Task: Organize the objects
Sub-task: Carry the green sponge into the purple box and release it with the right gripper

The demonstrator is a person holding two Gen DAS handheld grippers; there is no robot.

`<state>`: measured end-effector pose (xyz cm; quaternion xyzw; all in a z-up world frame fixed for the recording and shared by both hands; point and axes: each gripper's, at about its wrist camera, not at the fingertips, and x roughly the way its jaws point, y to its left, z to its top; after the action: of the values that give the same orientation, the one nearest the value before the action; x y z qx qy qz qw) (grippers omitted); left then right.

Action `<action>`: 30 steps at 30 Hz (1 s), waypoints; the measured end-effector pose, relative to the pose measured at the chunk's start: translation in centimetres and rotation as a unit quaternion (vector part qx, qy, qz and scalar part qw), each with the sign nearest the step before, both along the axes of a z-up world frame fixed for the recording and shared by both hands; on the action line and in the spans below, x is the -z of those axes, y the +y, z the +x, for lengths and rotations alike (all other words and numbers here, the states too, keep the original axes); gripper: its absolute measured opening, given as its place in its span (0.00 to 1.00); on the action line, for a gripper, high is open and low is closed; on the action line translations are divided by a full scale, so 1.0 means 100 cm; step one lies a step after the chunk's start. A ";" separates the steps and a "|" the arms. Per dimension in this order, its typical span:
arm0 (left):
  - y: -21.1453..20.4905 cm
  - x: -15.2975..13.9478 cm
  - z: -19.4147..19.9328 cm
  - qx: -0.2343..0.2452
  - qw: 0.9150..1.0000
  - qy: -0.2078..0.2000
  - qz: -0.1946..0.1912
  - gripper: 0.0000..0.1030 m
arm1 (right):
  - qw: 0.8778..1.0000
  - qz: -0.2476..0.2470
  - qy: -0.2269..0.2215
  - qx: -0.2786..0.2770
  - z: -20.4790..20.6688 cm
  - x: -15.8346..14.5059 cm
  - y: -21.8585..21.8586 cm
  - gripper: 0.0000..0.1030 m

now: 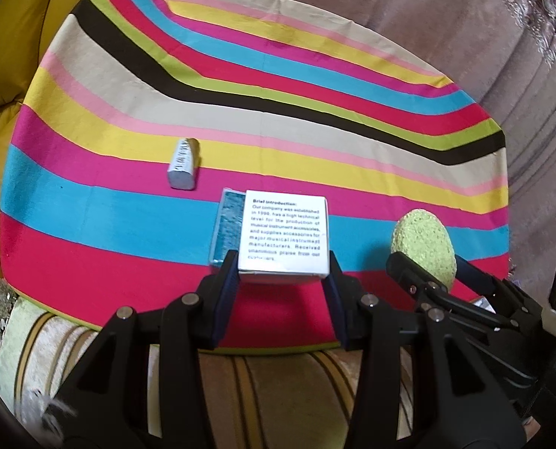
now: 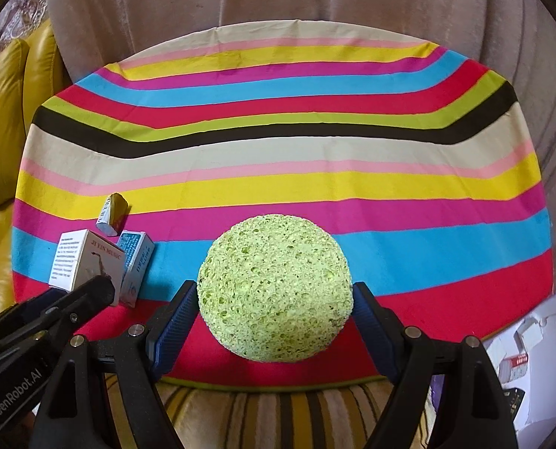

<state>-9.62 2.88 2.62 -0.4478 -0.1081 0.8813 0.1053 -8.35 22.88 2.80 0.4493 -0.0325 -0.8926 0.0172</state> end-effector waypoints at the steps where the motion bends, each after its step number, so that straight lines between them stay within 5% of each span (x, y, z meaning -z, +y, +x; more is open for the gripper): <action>1: 0.002 0.000 0.001 0.002 1.000 0.000 0.000 0.46 | 1.000 -0.002 -0.001 0.003 0.002 0.000 0.003 0.79; 30: 0.102 -0.009 0.030 0.112 0.994 -0.005 -0.016 0.46 | 0.991 -0.031 -0.013 0.131 0.076 -0.005 0.103 0.79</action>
<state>-6.65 13.07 3.51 -0.4629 -0.0435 0.8635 0.1954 -0.72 33.19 3.25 0.4516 -0.1195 -0.8800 -0.0862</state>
